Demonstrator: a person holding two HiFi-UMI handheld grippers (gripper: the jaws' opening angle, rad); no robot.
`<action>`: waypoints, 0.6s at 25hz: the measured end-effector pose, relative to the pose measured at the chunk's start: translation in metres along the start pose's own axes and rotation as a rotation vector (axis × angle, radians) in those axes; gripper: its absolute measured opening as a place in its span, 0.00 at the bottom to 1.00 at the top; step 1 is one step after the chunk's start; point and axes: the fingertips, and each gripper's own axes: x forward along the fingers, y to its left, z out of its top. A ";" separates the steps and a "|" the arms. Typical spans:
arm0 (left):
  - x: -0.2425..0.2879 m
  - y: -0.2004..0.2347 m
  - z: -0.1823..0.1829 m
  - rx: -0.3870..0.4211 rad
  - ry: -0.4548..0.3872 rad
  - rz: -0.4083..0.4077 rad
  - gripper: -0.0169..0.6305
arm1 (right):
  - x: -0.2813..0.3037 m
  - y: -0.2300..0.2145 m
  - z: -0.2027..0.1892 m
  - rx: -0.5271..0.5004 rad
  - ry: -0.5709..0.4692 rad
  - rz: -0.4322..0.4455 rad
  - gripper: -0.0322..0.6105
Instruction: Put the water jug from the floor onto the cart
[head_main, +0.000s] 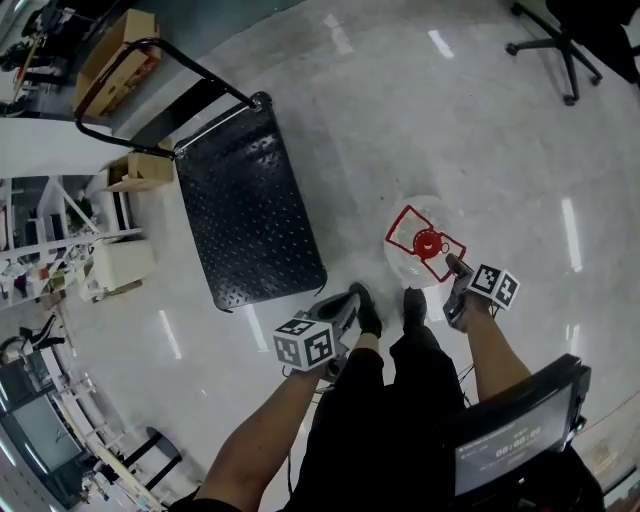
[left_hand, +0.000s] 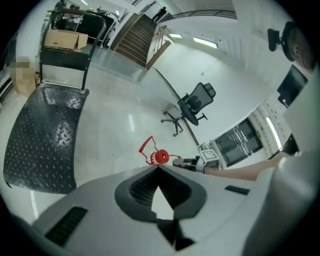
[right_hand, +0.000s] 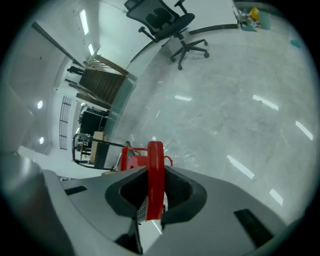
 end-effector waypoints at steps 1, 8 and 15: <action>-0.006 0.000 0.003 -0.008 -0.024 0.000 0.02 | 0.001 0.013 0.001 -0.022 0.004 0.038 0.15; -0.054 0.011 0.002 -0.022 -0.136 0.025 0.01 | -0.001 0.085 -0.002 -0.135 0.047 0.130 0.16; -0.144 0.008 0.038 -0.045 -0.336 0.053 0.02 | -0.046 0.192 -0.004 -0.228 0.090 0.232 0.15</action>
